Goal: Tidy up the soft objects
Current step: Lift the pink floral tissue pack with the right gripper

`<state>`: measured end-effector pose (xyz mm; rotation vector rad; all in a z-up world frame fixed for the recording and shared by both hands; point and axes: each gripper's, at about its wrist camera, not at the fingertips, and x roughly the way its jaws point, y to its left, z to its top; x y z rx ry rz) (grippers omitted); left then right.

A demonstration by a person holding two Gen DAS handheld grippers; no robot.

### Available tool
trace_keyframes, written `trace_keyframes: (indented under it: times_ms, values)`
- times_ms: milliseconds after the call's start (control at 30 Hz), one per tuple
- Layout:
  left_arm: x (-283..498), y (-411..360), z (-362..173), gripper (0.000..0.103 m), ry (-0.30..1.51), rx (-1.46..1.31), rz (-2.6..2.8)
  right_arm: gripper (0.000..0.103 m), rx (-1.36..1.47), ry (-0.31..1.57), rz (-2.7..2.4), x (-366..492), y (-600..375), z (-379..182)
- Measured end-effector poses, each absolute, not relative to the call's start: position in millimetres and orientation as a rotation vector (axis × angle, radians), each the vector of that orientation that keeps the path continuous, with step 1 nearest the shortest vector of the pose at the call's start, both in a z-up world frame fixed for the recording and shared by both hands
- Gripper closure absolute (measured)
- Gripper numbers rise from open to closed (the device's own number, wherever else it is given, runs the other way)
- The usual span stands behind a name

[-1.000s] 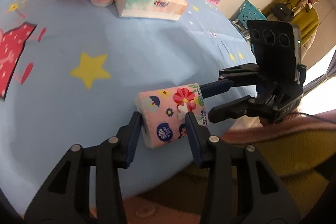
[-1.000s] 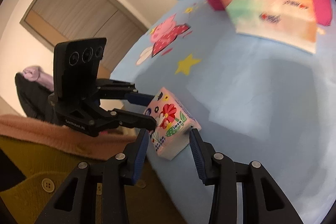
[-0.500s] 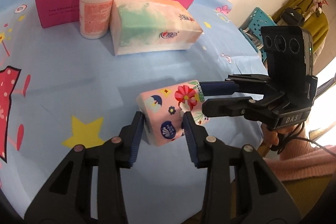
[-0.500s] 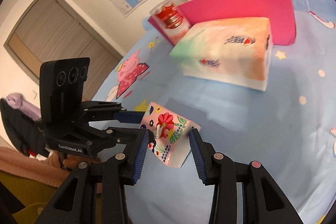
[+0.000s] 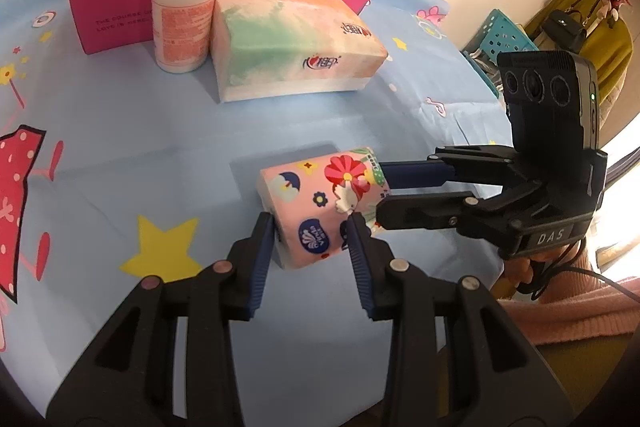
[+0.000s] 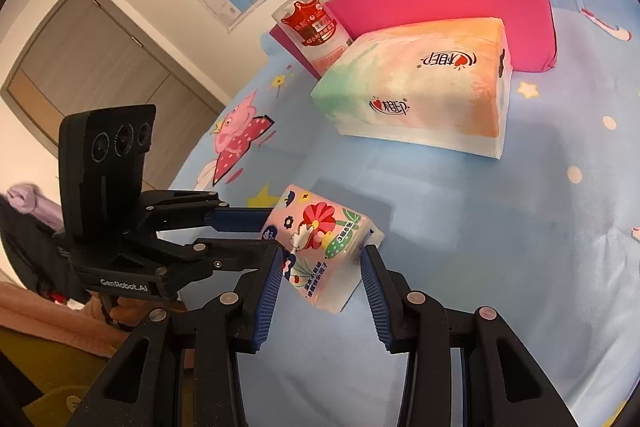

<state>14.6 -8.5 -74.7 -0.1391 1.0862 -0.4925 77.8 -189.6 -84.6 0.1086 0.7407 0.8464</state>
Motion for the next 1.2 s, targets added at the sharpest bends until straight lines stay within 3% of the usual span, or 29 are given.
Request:
trace_keyframes:
  times_ms: [633,1200]
  values:
    - [19.6,-15.5,-58.6,0.064,1.043,-0.126,-0.493,0.066,0.105,0.665,0.811,73.4,-194.2,-65.3]
    - [30.7,-20.0,-72.2,0.064,1.065,-0.139,-0.495,0.064,0.155,0.704,0.782,90.6,-204.8,-76.7]
